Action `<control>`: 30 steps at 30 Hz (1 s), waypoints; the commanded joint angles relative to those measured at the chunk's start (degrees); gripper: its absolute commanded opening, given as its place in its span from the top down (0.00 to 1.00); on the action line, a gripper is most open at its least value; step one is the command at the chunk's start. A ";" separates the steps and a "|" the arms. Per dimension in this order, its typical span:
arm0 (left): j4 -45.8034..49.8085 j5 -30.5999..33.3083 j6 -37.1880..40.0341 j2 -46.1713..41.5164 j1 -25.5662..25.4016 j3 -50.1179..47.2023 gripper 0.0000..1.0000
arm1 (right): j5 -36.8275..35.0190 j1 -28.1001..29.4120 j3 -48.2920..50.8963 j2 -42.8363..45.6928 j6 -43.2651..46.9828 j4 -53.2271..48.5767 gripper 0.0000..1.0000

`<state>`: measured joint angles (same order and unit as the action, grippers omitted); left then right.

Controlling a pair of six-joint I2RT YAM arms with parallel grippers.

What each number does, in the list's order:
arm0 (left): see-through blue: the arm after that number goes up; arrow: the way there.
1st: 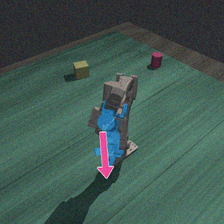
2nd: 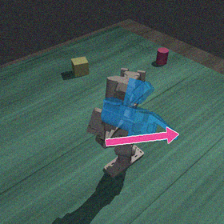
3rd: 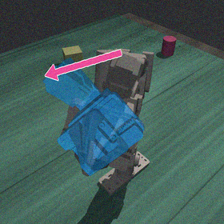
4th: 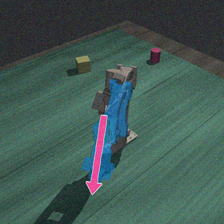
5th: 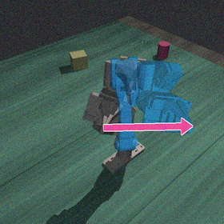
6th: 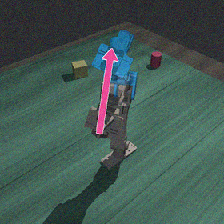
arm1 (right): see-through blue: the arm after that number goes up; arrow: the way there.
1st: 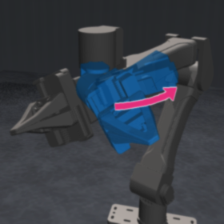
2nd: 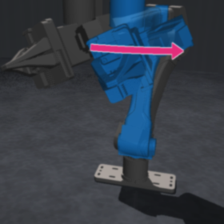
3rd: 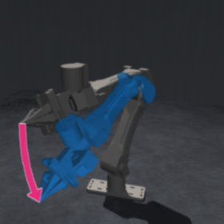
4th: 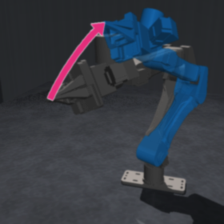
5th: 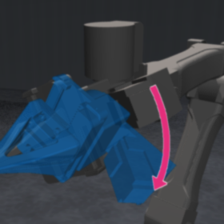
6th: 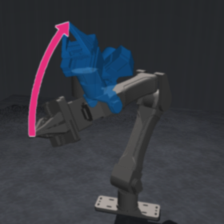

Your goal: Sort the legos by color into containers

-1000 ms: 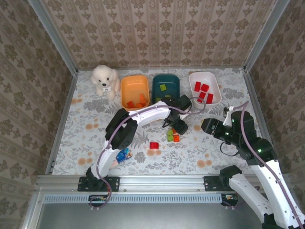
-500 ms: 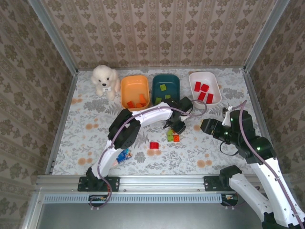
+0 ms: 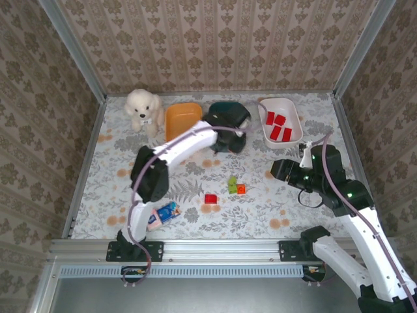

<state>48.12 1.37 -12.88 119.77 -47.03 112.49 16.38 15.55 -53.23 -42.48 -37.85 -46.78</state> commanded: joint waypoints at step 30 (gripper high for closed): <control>2.80 -6.48 -10.91 13.38 27.25 5.54 0.66 | -7.51 22.59 -13.04 -28.18 8.40 30.93 0.25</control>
<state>48.51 -3.68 -22.15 132.05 -19.88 116.77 10.44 37.91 -64.69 -70.22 -30.24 -16.47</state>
